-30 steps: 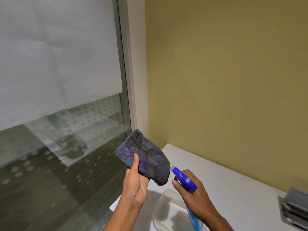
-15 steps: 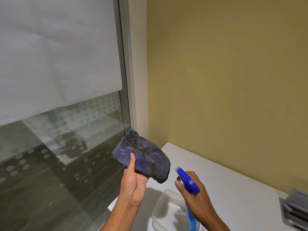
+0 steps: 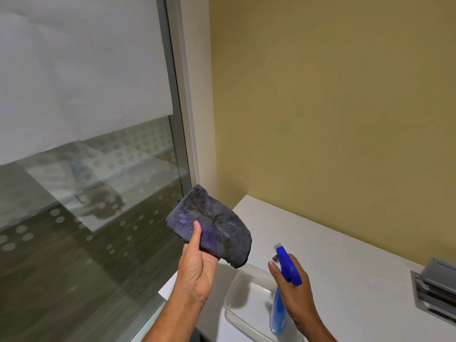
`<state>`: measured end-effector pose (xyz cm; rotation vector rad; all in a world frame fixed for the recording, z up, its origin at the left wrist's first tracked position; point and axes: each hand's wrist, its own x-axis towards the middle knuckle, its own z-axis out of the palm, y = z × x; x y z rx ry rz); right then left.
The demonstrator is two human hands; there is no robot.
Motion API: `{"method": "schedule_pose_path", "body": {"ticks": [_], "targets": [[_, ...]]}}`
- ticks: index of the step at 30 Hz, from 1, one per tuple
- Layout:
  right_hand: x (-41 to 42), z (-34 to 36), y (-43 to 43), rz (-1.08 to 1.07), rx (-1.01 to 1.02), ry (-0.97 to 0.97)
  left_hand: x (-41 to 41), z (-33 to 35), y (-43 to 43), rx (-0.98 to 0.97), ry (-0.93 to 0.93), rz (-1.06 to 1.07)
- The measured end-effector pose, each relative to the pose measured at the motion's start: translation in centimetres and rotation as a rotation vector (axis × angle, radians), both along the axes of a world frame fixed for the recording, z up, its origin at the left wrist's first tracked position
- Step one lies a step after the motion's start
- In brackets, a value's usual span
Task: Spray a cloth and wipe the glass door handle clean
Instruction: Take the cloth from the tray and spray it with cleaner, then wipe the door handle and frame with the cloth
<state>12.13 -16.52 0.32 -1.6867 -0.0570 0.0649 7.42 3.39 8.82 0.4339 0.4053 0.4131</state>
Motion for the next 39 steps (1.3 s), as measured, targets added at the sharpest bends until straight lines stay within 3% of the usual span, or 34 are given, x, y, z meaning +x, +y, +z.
{"method": "schedule_pose_path", "body": {"ticks": [19,24,26,30,34,39], "targets": [[0.6,-0.6,-3.3,-0.007,0.027,0.075,-0.5,-0.7,-0.2,0.007,0.039,-0.061],[-0.8,0.9,-4.2,0.046,-0.054,0.08,-1.1,0.3,-0.3,0.015,0.041,-0.059],[-2.2,2.1,-4.6,-0.024,-0.095,0.042,-1.4,0.8,-0.3,0.025,0.043,-0.06],[-6.2,7.1,-3.2,-0.317,-0.035,-0.232,-2.1,1.9,-0.4,0.035,0.051,-0.063],[-9.5,12.7,1.4,-0.179,0.003,-0.381,-3.7,3.6,-0.8,0.063,0.041,-0.097],[-11.2,17.7,6.2,0.169,-0.208,-0.359,-7.5,6.7,-1.1,0.096,0.043,-0.136]]}}
